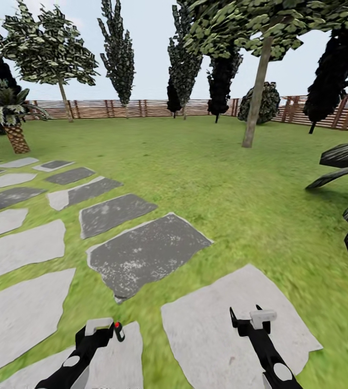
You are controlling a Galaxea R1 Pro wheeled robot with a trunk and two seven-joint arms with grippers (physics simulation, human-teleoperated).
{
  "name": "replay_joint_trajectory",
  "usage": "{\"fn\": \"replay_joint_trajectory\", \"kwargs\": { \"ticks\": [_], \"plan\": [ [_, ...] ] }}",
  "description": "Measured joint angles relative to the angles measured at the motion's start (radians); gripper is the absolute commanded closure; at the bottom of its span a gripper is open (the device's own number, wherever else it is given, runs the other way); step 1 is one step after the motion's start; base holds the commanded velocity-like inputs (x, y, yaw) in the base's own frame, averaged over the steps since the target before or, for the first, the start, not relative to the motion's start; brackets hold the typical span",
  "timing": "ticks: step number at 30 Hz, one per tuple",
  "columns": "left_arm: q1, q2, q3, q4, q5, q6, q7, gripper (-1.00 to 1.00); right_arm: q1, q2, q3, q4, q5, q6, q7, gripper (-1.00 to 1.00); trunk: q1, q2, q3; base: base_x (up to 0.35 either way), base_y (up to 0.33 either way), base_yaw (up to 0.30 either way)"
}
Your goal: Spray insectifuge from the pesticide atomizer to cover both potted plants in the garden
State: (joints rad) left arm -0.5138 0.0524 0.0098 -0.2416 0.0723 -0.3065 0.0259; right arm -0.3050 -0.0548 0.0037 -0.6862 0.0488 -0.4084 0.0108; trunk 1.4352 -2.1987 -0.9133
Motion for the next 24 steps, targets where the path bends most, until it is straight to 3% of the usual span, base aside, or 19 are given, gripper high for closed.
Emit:
{"fn": "replay_joint_trajectory", "kwargs": {
  "ticks": [14, 24],
  "plan": [
    [0.000, 0.000, 0.000, 0.001, 0.001, 0.001, 0.000, -1.00, 0.000, 0.000, 0.000, 0.000, 0.000, 0.000, 0.000, -1.00, 0.000, 0.000, 0.000, 0.009, -0.267, 0.275],
    [0.000, -0.001, 0.000, 0.001, 0.001, 0.001, 0.000, -1.00, 0.000, 0.000, 0.000, 0.000, 0.000, 0.000, 0.000, -1.00, 0.000, 0.000, 0.000, 0.199, -0.213, 0.276]
  ]
}}
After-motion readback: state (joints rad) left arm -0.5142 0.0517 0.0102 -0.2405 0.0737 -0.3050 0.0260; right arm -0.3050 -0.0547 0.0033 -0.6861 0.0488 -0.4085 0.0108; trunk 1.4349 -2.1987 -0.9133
